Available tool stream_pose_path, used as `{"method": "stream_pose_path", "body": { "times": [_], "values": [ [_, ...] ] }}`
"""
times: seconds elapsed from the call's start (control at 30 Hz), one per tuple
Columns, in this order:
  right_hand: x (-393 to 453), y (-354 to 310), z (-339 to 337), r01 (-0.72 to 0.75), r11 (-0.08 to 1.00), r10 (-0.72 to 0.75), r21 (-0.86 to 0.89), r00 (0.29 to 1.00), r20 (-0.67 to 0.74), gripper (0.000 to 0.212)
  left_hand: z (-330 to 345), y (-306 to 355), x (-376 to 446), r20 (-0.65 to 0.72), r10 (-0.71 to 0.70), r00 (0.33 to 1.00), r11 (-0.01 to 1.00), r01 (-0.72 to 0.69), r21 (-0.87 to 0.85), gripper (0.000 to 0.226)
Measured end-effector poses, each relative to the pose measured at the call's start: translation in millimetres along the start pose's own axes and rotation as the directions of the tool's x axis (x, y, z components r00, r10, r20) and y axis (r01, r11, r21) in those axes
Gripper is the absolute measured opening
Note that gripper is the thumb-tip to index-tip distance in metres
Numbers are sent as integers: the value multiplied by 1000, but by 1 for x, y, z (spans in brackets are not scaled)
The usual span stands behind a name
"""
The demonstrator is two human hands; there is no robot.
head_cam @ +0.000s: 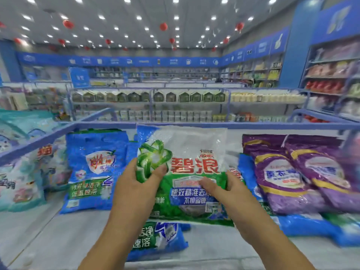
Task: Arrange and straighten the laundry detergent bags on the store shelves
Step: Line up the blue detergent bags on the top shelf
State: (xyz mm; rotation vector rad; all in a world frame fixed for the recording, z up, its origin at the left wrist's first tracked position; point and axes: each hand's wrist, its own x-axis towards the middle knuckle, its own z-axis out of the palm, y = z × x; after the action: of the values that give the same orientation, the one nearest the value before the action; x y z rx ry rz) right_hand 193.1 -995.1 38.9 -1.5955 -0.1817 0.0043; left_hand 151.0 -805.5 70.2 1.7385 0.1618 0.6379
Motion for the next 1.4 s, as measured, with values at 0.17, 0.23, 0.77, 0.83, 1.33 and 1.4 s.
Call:
{"method": "stream_pose_path", "body": {
  "times": [0.17, 0.23, 0.77, 0.83, 1.33, 1.4],
  "values": [
    [11, 35, -63, 17, 998, -28, -61, 983, -183, 47, 51, -39, 5, 193, 105, 976, 888, -179, 423, 47],
    [16, 49, -83, -32, 997, 16, -75, 978, -206, 33, 57, -65, 11, 264, 198, 944, 686, -326, 651, 72],
    [28, 70, -32, 40, 577, -354, -816, 912, -205, 60, -8, -109, 7, 158, 442, 883, 541, -403, 739, 70],
    [14, 58, -6, 154, 715, -311, -682, 944, -113, 43, -23, -110, 3, 76, 367, 927, 635, -309, 708, 81],
    [3, 64, 130, 51, 901, -67, -430, 998, -22, 64, -87, -130, -5, 180, -189, 965, 981, 175, 89, 41],
    [11, 50, 135, 119, 919, -102, -375, 993, 67, 47, -101, -127, 8, 86, -187, 979, 982, 188, -3, 39]
  ]
}}
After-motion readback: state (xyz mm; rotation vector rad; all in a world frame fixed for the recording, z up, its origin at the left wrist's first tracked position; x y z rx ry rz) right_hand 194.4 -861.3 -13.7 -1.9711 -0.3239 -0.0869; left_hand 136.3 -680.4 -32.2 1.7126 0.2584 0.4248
